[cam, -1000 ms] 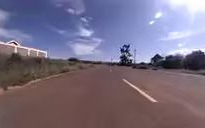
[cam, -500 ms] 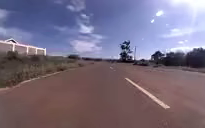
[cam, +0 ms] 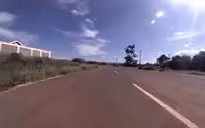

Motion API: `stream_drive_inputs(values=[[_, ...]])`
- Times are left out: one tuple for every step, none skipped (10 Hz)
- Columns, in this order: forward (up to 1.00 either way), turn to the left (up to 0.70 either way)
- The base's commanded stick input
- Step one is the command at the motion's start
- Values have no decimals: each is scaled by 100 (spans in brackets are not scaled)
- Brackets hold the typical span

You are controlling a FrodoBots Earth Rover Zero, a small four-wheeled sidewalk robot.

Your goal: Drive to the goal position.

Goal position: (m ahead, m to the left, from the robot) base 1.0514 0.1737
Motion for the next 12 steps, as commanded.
stream_drive_inputs(values=[[100, 0], [100, 0], [100, 0], [100, 0], [100, 0], [100, 0], [100, 0], [100, 0], [100, 0], [100, 0], [100, 0], [100, 0]])
